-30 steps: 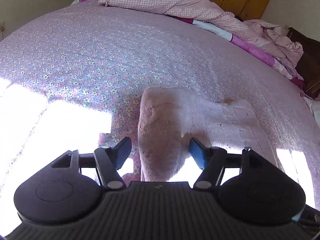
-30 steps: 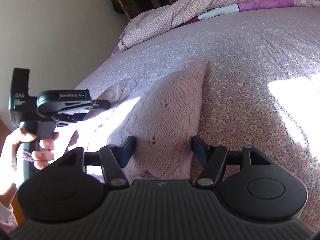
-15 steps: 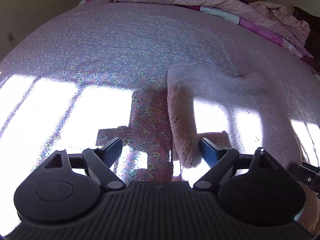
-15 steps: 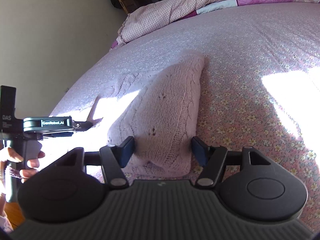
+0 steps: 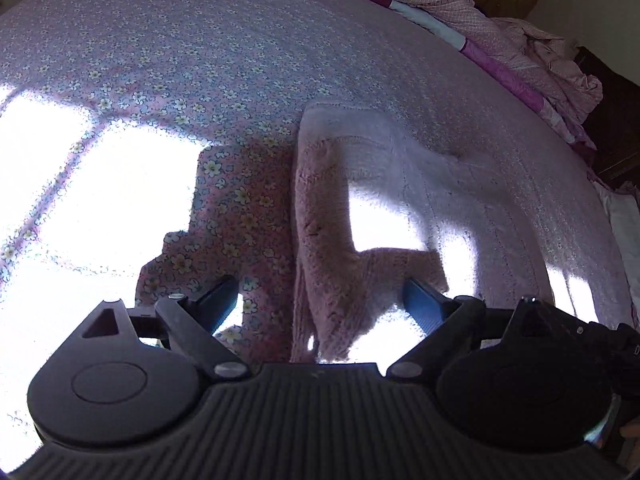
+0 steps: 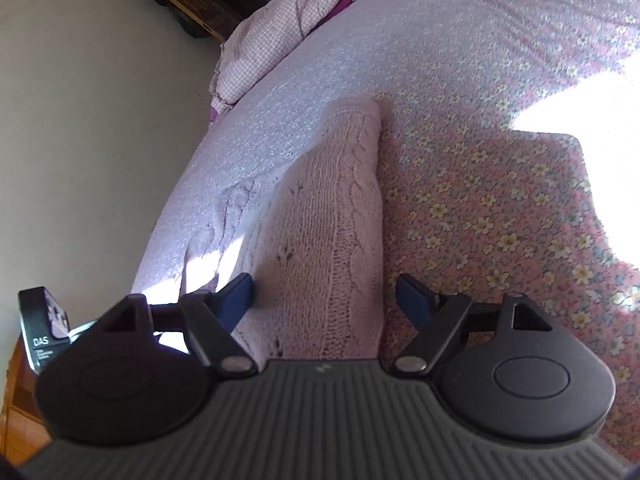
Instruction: Fold small clothes
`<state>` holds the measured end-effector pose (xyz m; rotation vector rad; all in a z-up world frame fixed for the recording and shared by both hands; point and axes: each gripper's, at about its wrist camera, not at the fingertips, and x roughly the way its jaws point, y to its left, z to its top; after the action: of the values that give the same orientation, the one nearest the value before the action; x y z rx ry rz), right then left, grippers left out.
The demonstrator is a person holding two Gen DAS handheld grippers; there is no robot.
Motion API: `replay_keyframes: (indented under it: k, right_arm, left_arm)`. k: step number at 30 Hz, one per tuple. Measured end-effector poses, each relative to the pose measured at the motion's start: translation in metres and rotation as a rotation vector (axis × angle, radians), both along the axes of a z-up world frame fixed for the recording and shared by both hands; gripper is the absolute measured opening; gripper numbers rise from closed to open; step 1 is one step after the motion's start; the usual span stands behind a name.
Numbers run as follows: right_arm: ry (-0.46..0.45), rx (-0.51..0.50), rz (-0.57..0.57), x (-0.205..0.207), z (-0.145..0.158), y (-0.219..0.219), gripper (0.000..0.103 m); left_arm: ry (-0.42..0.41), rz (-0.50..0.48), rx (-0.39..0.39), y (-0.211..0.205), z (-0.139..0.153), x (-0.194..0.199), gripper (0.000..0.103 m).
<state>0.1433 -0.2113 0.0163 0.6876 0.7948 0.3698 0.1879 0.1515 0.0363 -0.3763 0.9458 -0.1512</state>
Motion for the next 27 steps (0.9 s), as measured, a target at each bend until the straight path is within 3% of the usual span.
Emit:
replay_keyframes:
  k: [7, 9, 10, 12, 14, 18, 22, 27]
  right_arm:
    - [-0.018, 0.017, 0.085, 0.02, -0.015, 0.021, 0.082]
    - [-0.021, 0.013, 0.095, 0.025, -0.014, 0.025, 0.078]
    - [-0.024, 0.01, 0.085, 0.025, -0.012, 0.026, 0.062]
    - [-0.045, 0.009, 0.08, 0.025, -0.005, 0.029, 0.054]
    - [-0.092, -0.028, 0.091, 0.02, 0.008, 0.031, 0.051]
    - [-0.159, -0.019, 0.121, 0.01, 0.036, 0.035, 0.049]
    - [-0.26, -0.087, 0.139, -0.017, 0.074, 0.028, 0.049]
    - [-0.278, -0.08, 0.079, -0.063, 0.093, -0.015, 0.049]
  left_arm:
    - [-0.02, -0.117, -0.134, -0.01, -0.015, 0.009, 0.091]
    - [-0.031, -0.159, -0.14, -0.016, -0.015, 0.012, 0.076]
    - [-0.046, -0.172, -0.13, -0.019, -0.013, 0.011, 0.071]
    - [-0.063, -0.178, -0.132, -0.02, -0.009, 0.009, 0.053]
    - [-0.076, -0.173, -0.154, -0.017, -0.004, 0.005, 0.045]
    - [-0.094, -0.175, -0.191, -0.026, 0.014, -0.006, 0.043]
    - [-0.131, -0.213, -0.221, -0.051, 0.035, -0.029, 0.042]
    - [-0.158, -0.27, -0.251, -0.087, 0.05, -0.067, 0.042]
